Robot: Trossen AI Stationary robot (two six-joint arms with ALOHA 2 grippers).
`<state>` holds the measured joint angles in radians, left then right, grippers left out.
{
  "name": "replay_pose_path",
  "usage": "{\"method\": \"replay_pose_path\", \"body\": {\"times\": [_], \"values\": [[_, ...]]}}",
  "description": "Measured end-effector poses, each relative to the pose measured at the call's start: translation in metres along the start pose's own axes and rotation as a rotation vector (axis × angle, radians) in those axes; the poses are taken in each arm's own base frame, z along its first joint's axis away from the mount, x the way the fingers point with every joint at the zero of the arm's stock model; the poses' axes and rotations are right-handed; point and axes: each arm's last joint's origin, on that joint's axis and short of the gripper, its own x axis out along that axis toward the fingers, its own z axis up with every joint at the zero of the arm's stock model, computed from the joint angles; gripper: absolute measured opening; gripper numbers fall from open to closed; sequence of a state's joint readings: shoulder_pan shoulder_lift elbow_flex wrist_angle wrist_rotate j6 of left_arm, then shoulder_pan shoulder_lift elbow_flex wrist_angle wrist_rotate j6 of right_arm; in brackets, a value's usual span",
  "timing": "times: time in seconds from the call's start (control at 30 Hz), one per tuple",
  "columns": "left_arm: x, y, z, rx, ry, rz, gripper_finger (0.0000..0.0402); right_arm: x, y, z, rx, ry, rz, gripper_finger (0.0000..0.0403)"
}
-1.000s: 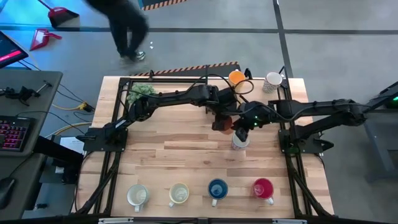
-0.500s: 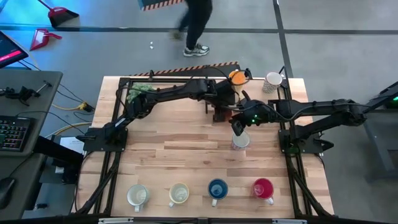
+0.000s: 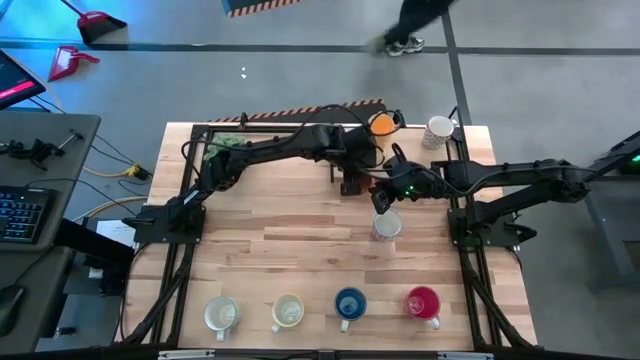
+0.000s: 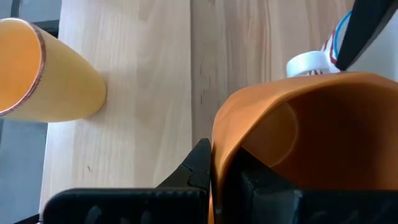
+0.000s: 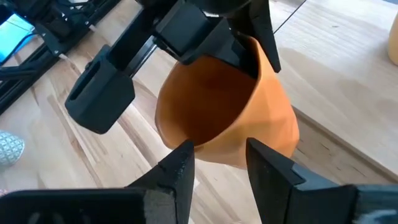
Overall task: Place coffee mugs
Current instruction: Put the orange mug on the shelf
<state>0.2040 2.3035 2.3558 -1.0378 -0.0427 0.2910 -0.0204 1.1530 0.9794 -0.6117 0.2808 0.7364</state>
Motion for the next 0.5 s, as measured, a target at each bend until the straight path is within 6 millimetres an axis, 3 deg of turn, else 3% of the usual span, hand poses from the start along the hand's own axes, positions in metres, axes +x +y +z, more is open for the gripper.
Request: {"method": "replay_pose_path", "body": {"times": [0.5], "values": [[0.0007,-0.0109,0.0031,-0.009,-0.004,-0.012,0.0011,0.004,-0.0007,-0.001,0.092,-0.003,-0.041,0.0118]]}}
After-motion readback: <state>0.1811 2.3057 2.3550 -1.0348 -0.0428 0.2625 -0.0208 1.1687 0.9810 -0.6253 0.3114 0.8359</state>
